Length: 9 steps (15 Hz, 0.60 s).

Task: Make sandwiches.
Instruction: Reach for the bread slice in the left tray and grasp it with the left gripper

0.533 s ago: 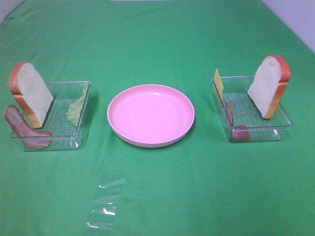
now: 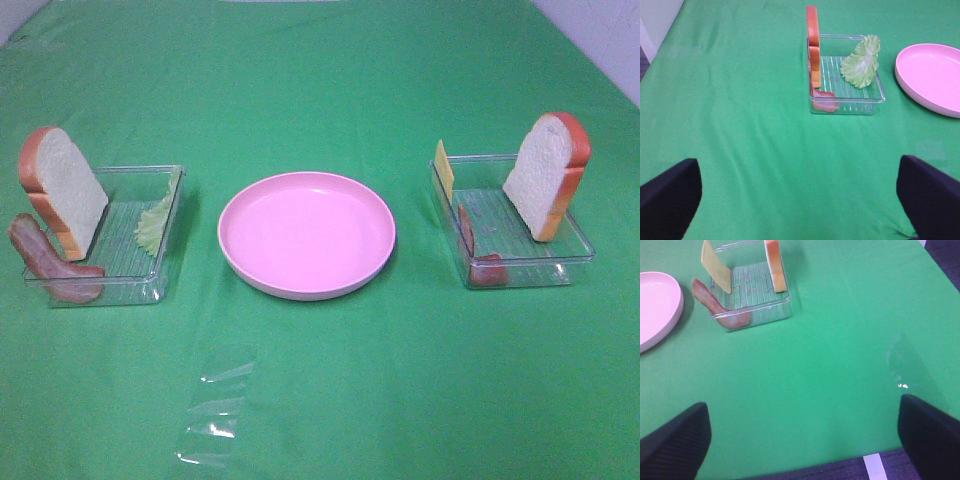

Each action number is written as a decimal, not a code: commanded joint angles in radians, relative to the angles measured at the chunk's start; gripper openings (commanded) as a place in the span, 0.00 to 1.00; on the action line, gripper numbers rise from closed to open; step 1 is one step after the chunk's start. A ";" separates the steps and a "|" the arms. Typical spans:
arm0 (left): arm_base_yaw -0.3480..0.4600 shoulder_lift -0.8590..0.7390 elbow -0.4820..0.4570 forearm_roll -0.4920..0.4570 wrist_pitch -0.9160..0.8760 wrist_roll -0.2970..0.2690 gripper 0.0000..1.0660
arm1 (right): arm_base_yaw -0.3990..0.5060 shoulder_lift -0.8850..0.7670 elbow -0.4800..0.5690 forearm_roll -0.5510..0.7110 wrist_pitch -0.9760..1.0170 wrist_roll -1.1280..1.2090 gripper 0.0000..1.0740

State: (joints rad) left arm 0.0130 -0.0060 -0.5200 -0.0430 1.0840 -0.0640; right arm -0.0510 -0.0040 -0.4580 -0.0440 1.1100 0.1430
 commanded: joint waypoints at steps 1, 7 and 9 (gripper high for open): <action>-0.003 0.014 -0.006 -0.022 0.006 -0.003 0.92 | 0.000 -0.027 0.002 0.000 -0.007 -0.009 0.91; -0.003 0.685 -0.407 0.007 0.235 0.043 0.92 | 0.000 -0.027 0.002 0.000 -0.007 -0.009 0.91; -0.003 0.926 -0.517 0.022 0.235 0.055 0.92 | 0.000 -0.027 0.002 0.000 -0.007 -0.009 0.91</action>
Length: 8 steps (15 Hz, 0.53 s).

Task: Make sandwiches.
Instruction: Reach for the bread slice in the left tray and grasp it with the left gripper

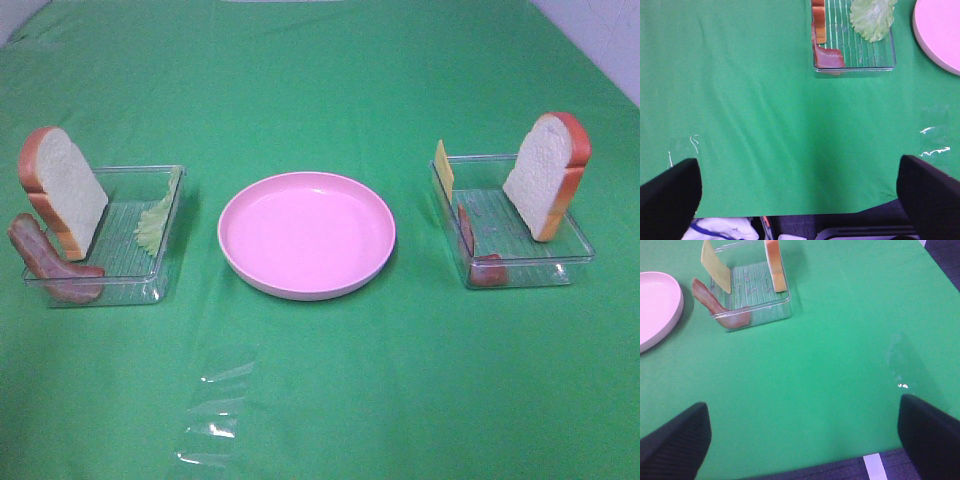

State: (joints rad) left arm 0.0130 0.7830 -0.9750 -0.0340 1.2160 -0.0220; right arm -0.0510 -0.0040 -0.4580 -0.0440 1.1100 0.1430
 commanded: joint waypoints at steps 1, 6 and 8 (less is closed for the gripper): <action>-0.003 0.257 -0.121 0.034 0.103 0.012 0.92 | 0.000 -0.027 0.002 0.000 -0.007 -0.009 0.91; -0.003 0.744 -0.443 0.054 0.103 -0.003 0.92 | 0.000 -0.027 0.002 0.000 -0.007 -0.009 0.91; -0.003 0.858 -0.549 0.052 0.103 -0.003 0.92 | 0.000 -0.027 0.002 0.000 -0.007 -0.009 0.91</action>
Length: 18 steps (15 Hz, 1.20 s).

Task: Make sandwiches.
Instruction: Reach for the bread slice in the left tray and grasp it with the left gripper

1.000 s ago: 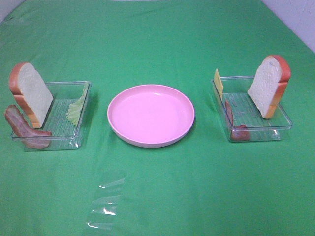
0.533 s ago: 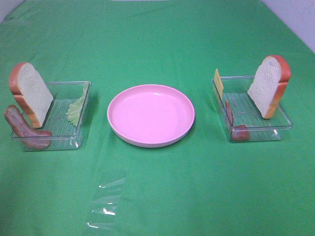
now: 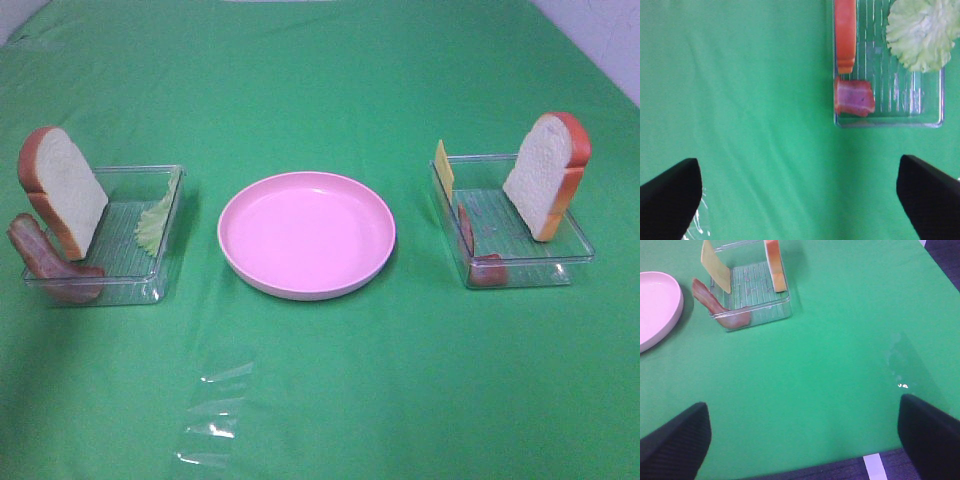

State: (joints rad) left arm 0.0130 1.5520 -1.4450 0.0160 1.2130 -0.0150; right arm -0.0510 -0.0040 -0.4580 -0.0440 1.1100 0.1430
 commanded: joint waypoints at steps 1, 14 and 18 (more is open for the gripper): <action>-0.003 0.224 -0.196 -0.003 0.106 -0.015 0.92 | 0.000 -0.027 0.002 0.000 -0.007 -0.009 0.91; -0.084 0.663 -0.459 -0.032 0.106 -0.013 0.92 | 0.000 -0.027 0.002 0.000 -0.007 -0.009 0.91; -0.084 0.695 -0.459 -0.043 0.106 -0.011 0.89 | 0.000 -0.027 0.002 0.000 -0.007 -0.009 0.91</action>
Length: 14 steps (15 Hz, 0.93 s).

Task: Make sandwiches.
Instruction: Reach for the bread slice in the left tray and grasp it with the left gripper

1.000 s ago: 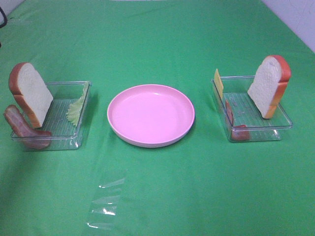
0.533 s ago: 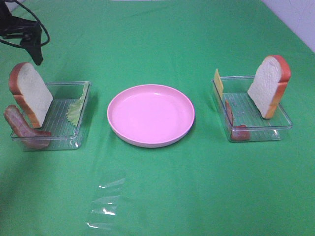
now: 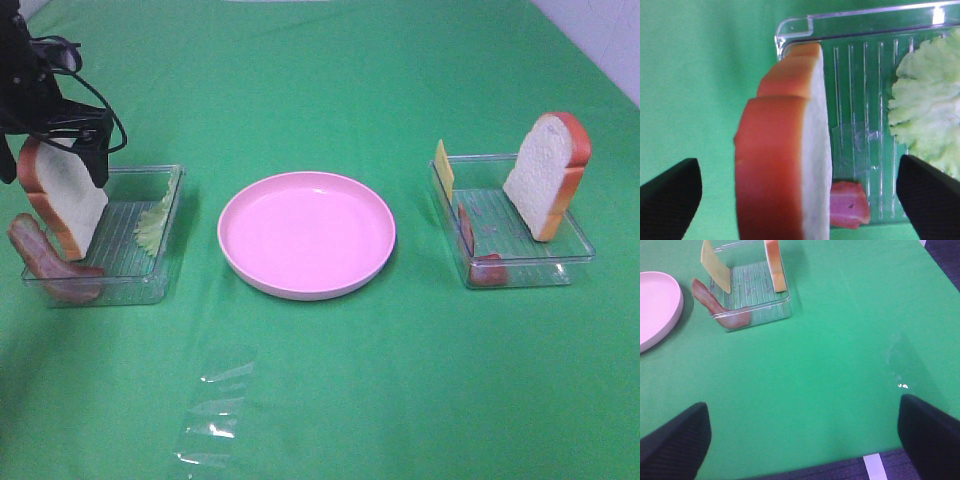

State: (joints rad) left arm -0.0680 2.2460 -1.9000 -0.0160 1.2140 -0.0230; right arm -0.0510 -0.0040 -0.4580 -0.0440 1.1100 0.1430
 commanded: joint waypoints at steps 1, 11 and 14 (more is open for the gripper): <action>-0.003 0.000 -0.004 -0.006 0.105 0.000 0.85 | 0.000 -0.027 0.002 0.000 -0.007 -0.009 0.91; -0.003 0.000 -0.004 -0.020 0.105 -0.011 0.35 | 0.000 -0.027 0.002 0.000 -0.007 -0.009 0.91; -0.003 0.000 -0.004 -0.020 0.105 -0.046 0.15 | 0.000 -0.027 0.002 0.000 -0.007 -0.009 0.91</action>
State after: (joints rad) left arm -0.0680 2.2470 -1.9010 -0.0360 1.2140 -0.0580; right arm -0.0510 -0.0040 -0.4580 -0.0440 1.1100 0.1430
